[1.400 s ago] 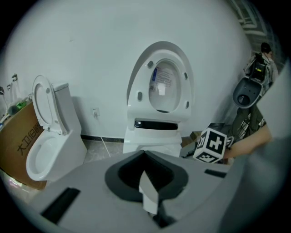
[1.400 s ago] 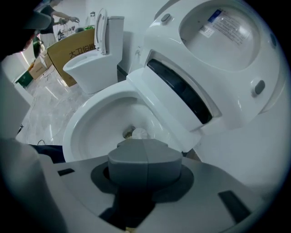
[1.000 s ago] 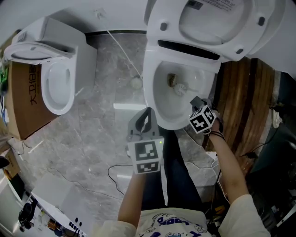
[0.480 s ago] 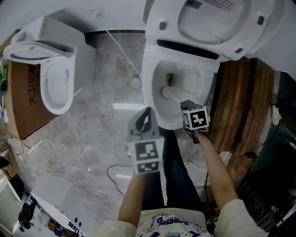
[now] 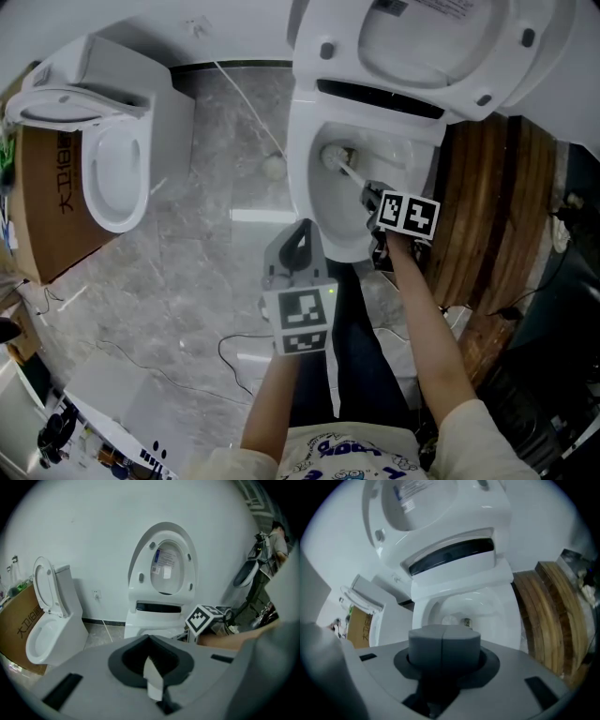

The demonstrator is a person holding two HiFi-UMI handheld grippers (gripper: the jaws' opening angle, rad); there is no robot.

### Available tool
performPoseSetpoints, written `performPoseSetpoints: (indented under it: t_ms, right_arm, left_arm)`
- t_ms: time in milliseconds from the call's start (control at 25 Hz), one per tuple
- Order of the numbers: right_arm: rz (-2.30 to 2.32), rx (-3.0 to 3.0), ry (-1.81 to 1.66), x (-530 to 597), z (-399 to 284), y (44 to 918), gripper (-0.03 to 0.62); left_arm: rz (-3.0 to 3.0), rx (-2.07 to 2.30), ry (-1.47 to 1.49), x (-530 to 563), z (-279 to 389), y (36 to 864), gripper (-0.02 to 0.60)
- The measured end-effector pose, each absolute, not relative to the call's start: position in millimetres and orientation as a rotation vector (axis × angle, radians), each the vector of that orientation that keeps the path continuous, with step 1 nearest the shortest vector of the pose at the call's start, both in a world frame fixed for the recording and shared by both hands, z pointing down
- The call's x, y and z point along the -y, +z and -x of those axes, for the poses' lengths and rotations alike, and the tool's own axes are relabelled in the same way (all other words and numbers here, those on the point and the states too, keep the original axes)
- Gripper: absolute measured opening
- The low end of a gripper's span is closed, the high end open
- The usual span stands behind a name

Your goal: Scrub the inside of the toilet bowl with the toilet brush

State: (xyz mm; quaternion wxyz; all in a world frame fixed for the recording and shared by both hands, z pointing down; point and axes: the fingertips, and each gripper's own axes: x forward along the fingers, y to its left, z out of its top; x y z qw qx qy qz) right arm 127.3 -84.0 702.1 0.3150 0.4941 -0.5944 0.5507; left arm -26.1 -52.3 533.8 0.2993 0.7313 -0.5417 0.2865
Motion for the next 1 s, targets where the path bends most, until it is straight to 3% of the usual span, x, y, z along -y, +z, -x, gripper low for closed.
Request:
performPoseSetpoints:
  t_ms: [280,1000]
  right_arm:
    - [-1.47,1.544,1.619,114.9,-147.5,695.6,0.163]
    - [-1.109,1.637,1.366,83.4,-129.9,700.6,0.161]
  left_arm:
    - [-1.938,1.455,0.767,52.6,31.6,533.6,0.002]
    - [-1.949,1.438,0.767,52.0,24.2,534.2,0.002]
